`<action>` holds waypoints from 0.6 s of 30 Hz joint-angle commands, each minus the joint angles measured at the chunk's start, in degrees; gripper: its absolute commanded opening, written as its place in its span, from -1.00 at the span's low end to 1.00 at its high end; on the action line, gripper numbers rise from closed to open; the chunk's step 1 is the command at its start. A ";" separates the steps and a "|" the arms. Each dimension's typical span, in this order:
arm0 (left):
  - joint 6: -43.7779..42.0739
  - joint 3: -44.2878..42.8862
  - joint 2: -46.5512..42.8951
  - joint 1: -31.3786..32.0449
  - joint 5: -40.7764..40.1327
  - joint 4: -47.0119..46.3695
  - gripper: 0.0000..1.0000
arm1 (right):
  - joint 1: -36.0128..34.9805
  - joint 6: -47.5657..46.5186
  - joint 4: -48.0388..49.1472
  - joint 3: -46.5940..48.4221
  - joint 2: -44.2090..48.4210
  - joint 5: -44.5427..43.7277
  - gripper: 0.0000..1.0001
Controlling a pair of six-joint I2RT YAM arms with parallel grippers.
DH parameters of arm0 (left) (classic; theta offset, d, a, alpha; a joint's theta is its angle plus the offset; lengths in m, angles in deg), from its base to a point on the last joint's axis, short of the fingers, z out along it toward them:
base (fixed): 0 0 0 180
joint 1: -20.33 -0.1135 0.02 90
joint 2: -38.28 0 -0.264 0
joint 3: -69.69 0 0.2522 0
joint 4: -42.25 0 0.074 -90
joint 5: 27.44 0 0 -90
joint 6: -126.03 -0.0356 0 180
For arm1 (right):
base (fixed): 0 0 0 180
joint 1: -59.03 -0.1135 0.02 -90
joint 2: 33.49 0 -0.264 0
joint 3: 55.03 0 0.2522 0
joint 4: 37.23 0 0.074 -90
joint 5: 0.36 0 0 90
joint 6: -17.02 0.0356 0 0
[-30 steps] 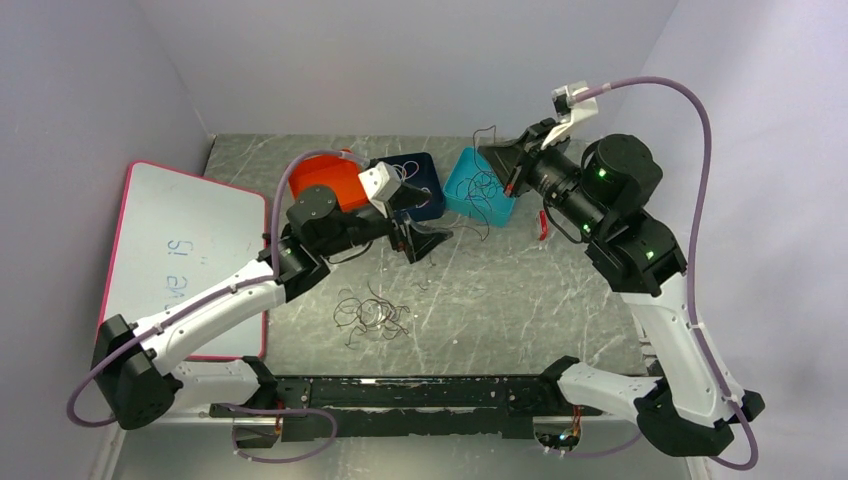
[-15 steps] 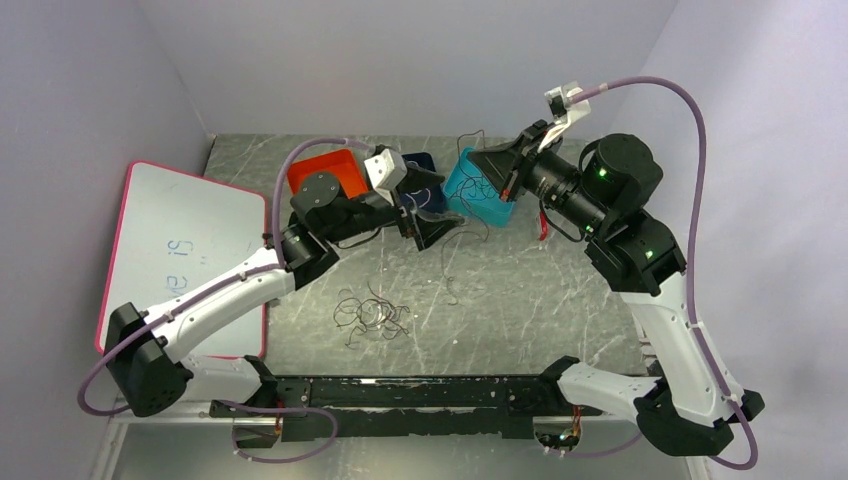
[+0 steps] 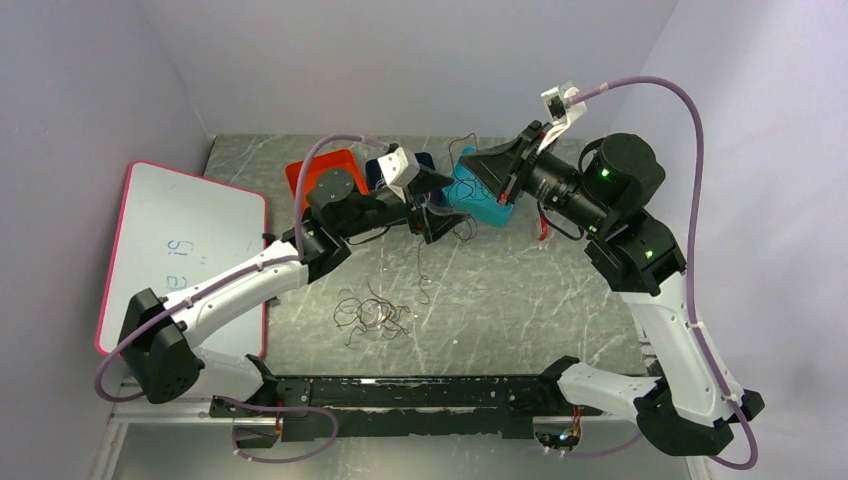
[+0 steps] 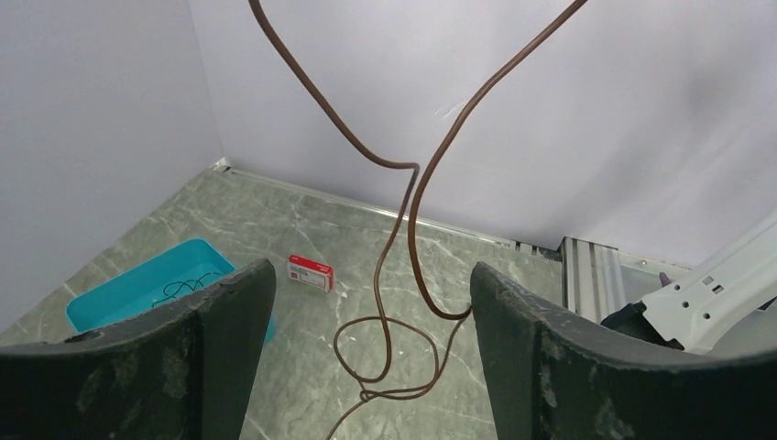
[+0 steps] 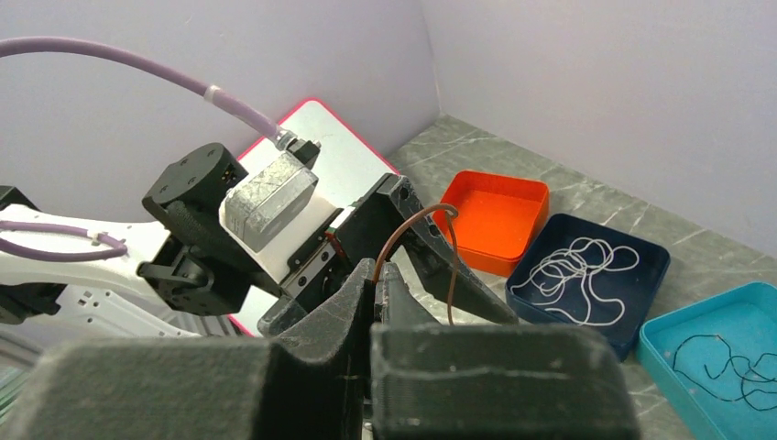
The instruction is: Untangle the cables
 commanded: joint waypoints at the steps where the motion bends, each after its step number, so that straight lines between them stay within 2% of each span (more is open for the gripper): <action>1: -0.97 -2.30 0.31 -0.04 2.01 -3.36 0.59 | -0.24 0.47 1.37 0.79 0.23 2.03 -1.00; 4: -0.77 -1.72 0.46 -0.18 2.30 -3.43 0.45 | -0.21 0.59 1.62 0.73 0.27 2.41 -1.00; 11: 0.40 -0.05 0.07 -0.39 2.28 -4.18 -0.07 | -0.21 0.73 2.28 0.43 0.62 2.17 -1.00; 18: 1.17 1.98 -1.08 -0.75 1.83 -3.75 -0.42 | -0.20 0.84 2.88 0.14 1.29 1.11 -1.00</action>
